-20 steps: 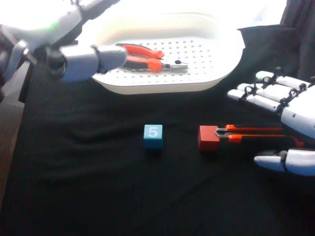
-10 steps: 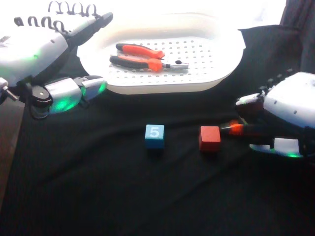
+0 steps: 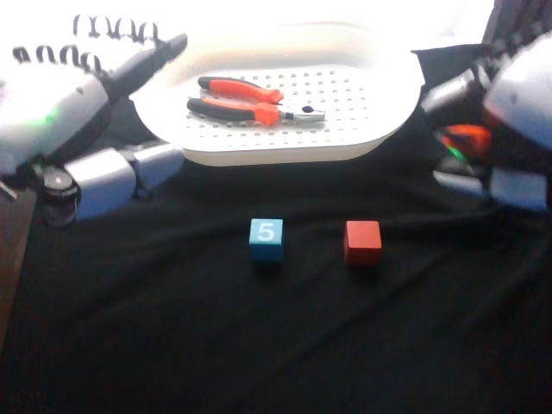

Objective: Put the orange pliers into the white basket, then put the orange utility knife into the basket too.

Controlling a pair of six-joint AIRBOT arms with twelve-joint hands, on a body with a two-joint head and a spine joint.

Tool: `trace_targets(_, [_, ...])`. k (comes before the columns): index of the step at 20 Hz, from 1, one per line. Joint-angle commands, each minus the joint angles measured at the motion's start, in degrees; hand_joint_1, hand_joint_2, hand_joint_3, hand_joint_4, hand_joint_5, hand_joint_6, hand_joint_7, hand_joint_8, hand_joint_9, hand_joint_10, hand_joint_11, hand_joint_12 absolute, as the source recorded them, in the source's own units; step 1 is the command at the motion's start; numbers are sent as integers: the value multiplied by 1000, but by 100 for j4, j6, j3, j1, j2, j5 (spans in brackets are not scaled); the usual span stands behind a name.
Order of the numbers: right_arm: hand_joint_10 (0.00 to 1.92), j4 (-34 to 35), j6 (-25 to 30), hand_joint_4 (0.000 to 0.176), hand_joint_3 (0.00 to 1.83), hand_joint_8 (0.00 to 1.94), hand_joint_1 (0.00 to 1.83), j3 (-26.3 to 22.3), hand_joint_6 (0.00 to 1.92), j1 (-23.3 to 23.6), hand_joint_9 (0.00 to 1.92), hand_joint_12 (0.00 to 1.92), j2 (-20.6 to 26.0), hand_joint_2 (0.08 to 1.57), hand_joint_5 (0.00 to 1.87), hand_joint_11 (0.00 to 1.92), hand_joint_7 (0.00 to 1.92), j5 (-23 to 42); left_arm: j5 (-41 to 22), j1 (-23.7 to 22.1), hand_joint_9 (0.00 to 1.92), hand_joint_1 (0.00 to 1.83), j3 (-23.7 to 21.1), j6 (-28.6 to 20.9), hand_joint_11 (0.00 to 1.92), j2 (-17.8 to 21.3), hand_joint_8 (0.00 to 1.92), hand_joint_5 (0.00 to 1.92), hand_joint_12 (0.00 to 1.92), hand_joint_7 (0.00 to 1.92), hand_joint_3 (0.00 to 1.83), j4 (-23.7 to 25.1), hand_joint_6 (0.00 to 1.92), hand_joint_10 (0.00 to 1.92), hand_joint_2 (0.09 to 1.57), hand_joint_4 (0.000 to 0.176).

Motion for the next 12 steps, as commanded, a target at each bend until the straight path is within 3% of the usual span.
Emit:
trace_targets(1, [1921,-75,-22,0,0,1941,1394,107,1921,263,1336,1921,-90,1264,903,1384,1147,371,-833,-24,1,324,-7,-25,0,25,0,86,14,44,2,41,6,0,1348,52])
trace_targets(3, [1921,-283,-22,0,0,1941,1432,506,1921,889,1356,1921,-454,1225,914,1390,1201,-382,-895,118,0,312,-38,-119,0,27,0,83,0,24,4,32,3,0,1357,32])
trace_targets(4, [1921,-399,-60,17,0,1941,1396,756,1921,1224,1383,1921,-705,1231,940,1427,1237,-782,-935,188,0,313,-39,-203,0,26,0,80,0,14,4,32,1,0,1359,44])
trace_targets(6, [1921,-393,-535,40,2,1941,1331,1147,1921,1747,1481,1921,-1101,1240,1009,1563,1278,-1500,-974,243,0,319,-50,-246,0,23,5,78,0,32,3,33,0,0,1366,49])
trace_targets(7, [1921,-389,-717,42,4,1941,1332,1333,1921,1950,1458,1921,-1299,1245,993,1564,1244,-1808,-965,243,0,335,-49,-246,0,19,4,57,0,33,5,37,0,0,1374,28])
trace_targets(10, [1921,-303,-783,64,2,1941,1300,2251,1921,2246,1377,1921,-2187,1244,957,1486,1195,-2734,-896,241,0,405,-49,-246,0,23,6,65,0,51,0,96,4,0,1360,22])
trace_targets(11, [1921,-162,-783,62,0,1941,1311,2525,1921,2246,1330,1921,-2405,1222,958,1433,1154,-2964,-875,241,14,413,-50,-247,1,25,7,64,0,57,0,105,3,6,1362,17])
trace_targets(12, [1921,-66,-783,57,0,1941,1295,2790,1921,2245,1293,1921,-2619,1224,943,1379,1134,-3168,-867,241,32,416,-50,-254,18,26,10,74,8,66,0,123,7,13,1357,23])
